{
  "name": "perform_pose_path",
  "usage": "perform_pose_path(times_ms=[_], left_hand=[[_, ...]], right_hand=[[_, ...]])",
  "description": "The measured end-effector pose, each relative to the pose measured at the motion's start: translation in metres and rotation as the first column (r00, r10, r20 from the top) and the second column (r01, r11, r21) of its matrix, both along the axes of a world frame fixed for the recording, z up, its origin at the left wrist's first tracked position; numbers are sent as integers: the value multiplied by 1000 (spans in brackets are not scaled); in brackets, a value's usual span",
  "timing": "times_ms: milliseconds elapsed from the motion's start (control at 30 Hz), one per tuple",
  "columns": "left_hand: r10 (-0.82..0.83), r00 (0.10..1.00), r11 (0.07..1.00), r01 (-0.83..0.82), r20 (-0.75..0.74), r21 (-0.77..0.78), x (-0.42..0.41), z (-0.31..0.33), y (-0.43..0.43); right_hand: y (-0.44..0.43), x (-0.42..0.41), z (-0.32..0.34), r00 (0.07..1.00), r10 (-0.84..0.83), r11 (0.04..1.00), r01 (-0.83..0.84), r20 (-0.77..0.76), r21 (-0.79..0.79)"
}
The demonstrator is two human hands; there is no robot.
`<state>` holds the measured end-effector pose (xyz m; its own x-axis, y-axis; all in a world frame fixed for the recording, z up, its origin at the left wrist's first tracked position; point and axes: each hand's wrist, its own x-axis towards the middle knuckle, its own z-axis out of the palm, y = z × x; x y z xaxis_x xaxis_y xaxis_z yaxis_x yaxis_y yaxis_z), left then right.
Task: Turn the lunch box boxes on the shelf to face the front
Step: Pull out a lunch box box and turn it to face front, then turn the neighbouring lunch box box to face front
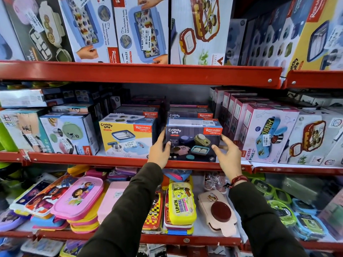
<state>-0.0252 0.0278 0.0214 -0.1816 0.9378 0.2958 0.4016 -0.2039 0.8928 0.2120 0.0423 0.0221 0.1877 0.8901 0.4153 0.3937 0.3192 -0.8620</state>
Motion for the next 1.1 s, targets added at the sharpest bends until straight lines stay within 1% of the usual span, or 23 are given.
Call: perform_pose_path(times_ms=[267,400,467,533,600,667,767,833,900,967,1033,1100], left_hand=[[32,999,999,-33,-34,-8,-3,-2,9],[38,999,999,-38,-17,6,0,-2,3],[71,996,997,-72,46,23,1,-4,-5],[121,983,989,-131,142,69,3,-9,-20],[176,951,962,-221,253,158,3,-13,-37],[197,929,931,-278,314,238,-2,-13,-51],[229,915,884,-338,331,323,-21,-9,-59],[269,901,857,-386,341,343,-43,-5,-59],[306,895,848,-412,326,334,-68,-4,-56],[313,900,869,-400,304,291,-92,-1,-54],[317,906,897,-383,280,222,-112,5,-52],[333,905,915,-378,264,140,-127,12,-49]], right_hand=[[7,-6,0,999,-28,999,30,35,-45],[5,-7,-3,999,-46,998,47,24,-41],[-2,-9,-6,995,-88,996,89,-46,17],[-14,-16,-9,978,-172,973,187,-120,132],[-30,-30,-12,970,-200,944,229,-141,236],[-42,-51,-14,982,-142,941,173,-123,290],[-52,-87,-14,996,-29,939,58,-88,338],[-56,-112,-11,994,78,953,-54,-71,297],[-57,-137,-7,977,195,966,-177,-85,189],[-56,-158,-3,953,277,960,-271,-123,64],[-54,-178,2,935,314,946,-323,-164,-31],[-51,-193,6,931,321,938,-338,-176,-75]])
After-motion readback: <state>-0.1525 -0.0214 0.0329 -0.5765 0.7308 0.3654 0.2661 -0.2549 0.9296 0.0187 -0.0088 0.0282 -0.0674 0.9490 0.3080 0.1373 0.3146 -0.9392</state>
